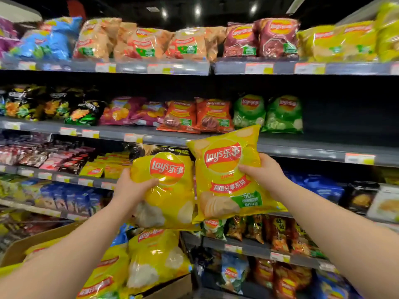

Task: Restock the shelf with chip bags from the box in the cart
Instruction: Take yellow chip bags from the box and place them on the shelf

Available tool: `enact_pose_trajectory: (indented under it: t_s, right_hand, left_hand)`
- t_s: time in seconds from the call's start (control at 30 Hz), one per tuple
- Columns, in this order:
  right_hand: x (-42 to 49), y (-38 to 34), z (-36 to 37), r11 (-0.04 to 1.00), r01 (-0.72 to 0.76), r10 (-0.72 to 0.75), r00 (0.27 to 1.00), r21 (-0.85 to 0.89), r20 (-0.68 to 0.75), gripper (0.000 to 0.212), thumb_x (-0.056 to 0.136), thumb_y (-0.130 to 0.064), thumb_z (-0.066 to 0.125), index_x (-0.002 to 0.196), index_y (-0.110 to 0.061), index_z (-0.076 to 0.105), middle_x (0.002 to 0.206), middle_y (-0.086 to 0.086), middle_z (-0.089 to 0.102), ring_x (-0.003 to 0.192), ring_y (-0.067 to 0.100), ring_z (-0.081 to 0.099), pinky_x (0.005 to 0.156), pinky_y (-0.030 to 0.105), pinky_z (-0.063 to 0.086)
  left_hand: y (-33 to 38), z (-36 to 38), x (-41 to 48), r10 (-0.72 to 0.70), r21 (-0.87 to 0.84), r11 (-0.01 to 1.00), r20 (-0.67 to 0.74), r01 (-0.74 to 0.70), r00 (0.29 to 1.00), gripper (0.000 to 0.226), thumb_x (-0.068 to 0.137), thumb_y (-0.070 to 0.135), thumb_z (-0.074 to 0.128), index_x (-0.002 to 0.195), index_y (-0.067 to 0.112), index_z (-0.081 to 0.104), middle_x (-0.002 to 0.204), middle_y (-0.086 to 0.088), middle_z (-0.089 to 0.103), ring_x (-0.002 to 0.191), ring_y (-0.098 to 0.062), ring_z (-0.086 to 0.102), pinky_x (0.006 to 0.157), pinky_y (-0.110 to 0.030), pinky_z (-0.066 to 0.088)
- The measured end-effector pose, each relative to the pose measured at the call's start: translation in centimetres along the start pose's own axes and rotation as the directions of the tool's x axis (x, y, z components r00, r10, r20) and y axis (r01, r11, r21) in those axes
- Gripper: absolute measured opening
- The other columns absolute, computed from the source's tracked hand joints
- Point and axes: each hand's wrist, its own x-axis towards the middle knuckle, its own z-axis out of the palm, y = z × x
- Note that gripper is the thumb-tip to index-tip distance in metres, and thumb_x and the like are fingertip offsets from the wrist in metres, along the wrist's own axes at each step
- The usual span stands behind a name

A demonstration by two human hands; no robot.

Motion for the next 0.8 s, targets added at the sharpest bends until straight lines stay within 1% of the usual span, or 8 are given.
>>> enact_pose_trajectory:
  t_s: [0.07,0.2,0.27,0.33,0.47,0.57,0.7,0.8]
  right_hand:
    - [-0.6,1.1,-4.3,1.0,-0.012,0.012,0.999,0.011,-0.041,0.039,0.079,-0.024,0.074,0.113,-0.024,0.054,0.106,0.001,0.066,0.094,0.022,0.066,0.081,0.039,0.054]
    - [-2.3,3.7,-14.1,1.0,-0.027,0.028,0.991,0.012,-0.134,0.035,0.082,-0.021,0.072,0.11,-0.023,0.053,0.094,-0.004,0.063,0.079,0.012,0.062,0.063,0.026,0.049]
    - [-3.0,5.1,-19.2,0.999,-0.041,0.04,0.983,-0.001,-0.178,0.032,0.082,-0.019,0.072,0.107,-0.023,0.053,0.093,-0.003,0.064,0.075,0.009,0.061,0.058,0.022,0.046]
    - [-3.6,6.3,-24.0,0.998,-0.056,0.048,0.971,-0.031,-0.233,0.031,0.082,-0.019,0.072,0.107,-0.022,0.054,0.092,-0.003,0.063,0.075,0.009,0.061,0.059,0.023,0.048]
    - [-4.9,8.5,-32.7,0.995,-0.085,0.06,0.941,-0.061,-0.334,0.042,0.08,-0.021,0.074,0.118,-0.018,0.055,0.102,0.002,0.064,0.086,0.019,0.065,0.074,0.033,0.053]
    - [-5.4,10.0,-38.1,0.995,-0.086,0.059,0.924,-0.055,-0.378,0.043,0.081,-0.021,0.073,0.119,-0.017,0.054,0.101,0.001,0.064,0.081,0.016,0.064,0.071,0.032,0.053]
    - [-5.2,12.1,-43.1,0.993,-0.103,0.069,0.904,-0.058,-0.421,0.047,0.08,-0.022,0.073,0.123,-0.014,0.056,0.112,0.007,0.067,0.089,0.021,0.066,0.076,0.036,0.054]
    - [-4.5,13.2,-45.5,0.993,-0.108,0.078,0.888,-0.041,-0.454,0.045,0.082,-0.022,0.072,0.124,-0.014,0.056,0.114,0.007,0.066,0.092,0.023,0.065,0.077,0.036,0.053]
  left_hand:
    - [1.2,3.7,-0.9,0.019,-0.012,1.0,0.04,-0.018,0.999,0.068,0.073,0.023,0.081,0.13,0.009,0.045,0.121,-0.007,0.057,0.105,-0.025,0.053,0.087,-0.038,0.044]
    - [3.9,12.2,-3.7,0.011,-0.082,0.997,0.153,0.001,0.988,0.063,0.07,0.023,0.083,0.122,0.013,0.049,0.119,-0.013,0.061,0.106,-0.031,0.06,0.093,-0.05,0.05]
    - [5.5,17.0,-5.5,0.02,-0.103,0.995,0.2,0.0,0.98,0.065,0.068,0.022,0.084,0.122,0.012,0.049,0.118,-0.013,0.061,0.104,-0.032,0.061,0.092,-0.05,0.05]
    - [7.4,21.9,-7.7,0.037,-0.146,0.989,0.251,-0.001,0.967,0.065,0.07,0.019,0.083,0.123,0.011,0.048,0.115,-0.012,0.062,0.102,-0.031,0.062,0.089,-0.046,0.051]
    - [10.8,30.3,-12.0,0.087,-0.21,0.978,0.327,-0.017,0.941,0.064,0.074,0.016,0.08,0.128,0.007,0.047,0.114,-0.012,0.061,0.097,-0.028,0.06,0.079,-0.038,0.048]
    - [13.0,34.9,-14.4,0.12,-0.22,0.974,0.348,-0.043,0.93,0.066,0.074,0.016,0.08,0.13,0.006,0.046,0.115,-0.012,0.059,0.097,-0.027,0.058,0.078,-0.037,0.046]
    - [15.4,39.1,-16.0,0.141,-0.204,0.977,0.366,-0.069,0.92,0.066,0.074,0.02,0.08,0.13,0.008,0.046,0.114,-0.011,0.06,0.099,-0.029,0.06,0.084,-0.041,0.049]
    - [17.0,40.9,-15.9,0.154,-0.202,0.976,0.37,-0.083,0.916,0.061,0.074,0.021,0.08,0.126,0.011,0.048,0.11,-0.008,0.061,0.095,-0.027,0.06,0.083,-0.041,0.05]
